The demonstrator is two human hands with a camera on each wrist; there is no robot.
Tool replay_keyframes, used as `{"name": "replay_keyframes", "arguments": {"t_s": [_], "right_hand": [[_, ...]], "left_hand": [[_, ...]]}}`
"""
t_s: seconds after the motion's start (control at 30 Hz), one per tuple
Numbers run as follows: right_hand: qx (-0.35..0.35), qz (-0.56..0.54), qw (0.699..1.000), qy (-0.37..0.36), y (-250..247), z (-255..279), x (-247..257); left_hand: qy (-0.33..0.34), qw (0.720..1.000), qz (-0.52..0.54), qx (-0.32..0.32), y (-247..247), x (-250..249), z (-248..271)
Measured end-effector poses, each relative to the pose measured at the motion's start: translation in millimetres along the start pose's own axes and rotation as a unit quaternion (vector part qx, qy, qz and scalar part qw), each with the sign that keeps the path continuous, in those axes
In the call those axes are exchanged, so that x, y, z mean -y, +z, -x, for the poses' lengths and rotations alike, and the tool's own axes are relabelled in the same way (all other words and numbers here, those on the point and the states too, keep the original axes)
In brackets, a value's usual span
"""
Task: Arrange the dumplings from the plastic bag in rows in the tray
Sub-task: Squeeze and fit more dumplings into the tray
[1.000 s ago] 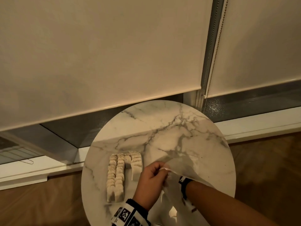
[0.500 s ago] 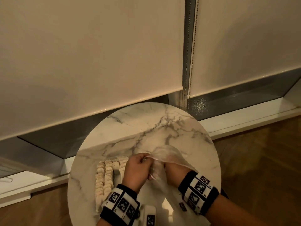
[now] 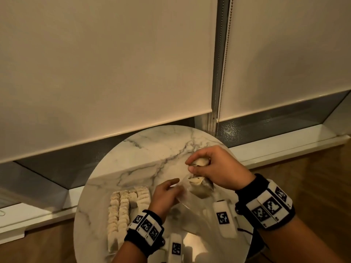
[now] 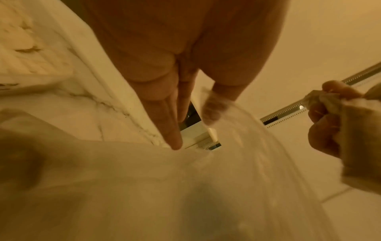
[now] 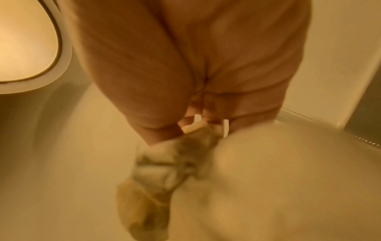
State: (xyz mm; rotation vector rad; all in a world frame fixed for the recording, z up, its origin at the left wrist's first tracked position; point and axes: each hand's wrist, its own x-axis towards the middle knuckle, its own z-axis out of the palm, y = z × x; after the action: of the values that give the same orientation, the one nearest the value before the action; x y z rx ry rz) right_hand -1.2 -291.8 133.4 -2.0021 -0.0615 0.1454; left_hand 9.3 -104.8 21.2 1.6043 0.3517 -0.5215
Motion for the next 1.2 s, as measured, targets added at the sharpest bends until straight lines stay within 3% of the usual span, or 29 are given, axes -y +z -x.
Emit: {"name": "replay_keyframes", "arguments": {"t_s": [0.2, 0.3, 0.4, 0.57, 0.77, 0.9, 1.2], "right_hand": [[0.0, -0.069, 0.997, -0.034, 4.7, -6.3, 33.3], [0.005, -0.096, 0.993, -0.063, 14.0, -8.0, 58.8], [0.01, -0.132, 0.987, -0.086, 35.1, -12.9, 78.0], [0.027, -0.182, 0.978, -0.1, 96.8, -20.3, 83.1], [0.039, -0.1, 0.988, -0.107, 168.5, -24.4, 53.6], [0.032, -0.009, 0.987, -0.154, 196.2, -23.9, 37.5], [0.037, 0.114, 0.973, -0.197, 241.5, -36.1, 7.2]], "left_hand": [[0.087, 0.992, 0.089, 0.0, -24.8, 1.0, 26.3], [0.086, 0.976, 0.2, -0.007, -37.5, -5.9, 34.4], [0.028, 0.94, 0.338, 0.03, -50.1, -16.9, 42.4], [-0.038, 0.85, 0.5, 0.164, -64.9, -28.2, 68.6], [-0.061, 0.827, 0.548, 0.111, -97.3, -22.4, 63.3], [-0.102, 0.812, 0.565, 0.101, -118.0, -11.0, 56.1], [-0.143, 0.811, 0.545, 0.156, -151.9, 14.1, 46.6]]}}
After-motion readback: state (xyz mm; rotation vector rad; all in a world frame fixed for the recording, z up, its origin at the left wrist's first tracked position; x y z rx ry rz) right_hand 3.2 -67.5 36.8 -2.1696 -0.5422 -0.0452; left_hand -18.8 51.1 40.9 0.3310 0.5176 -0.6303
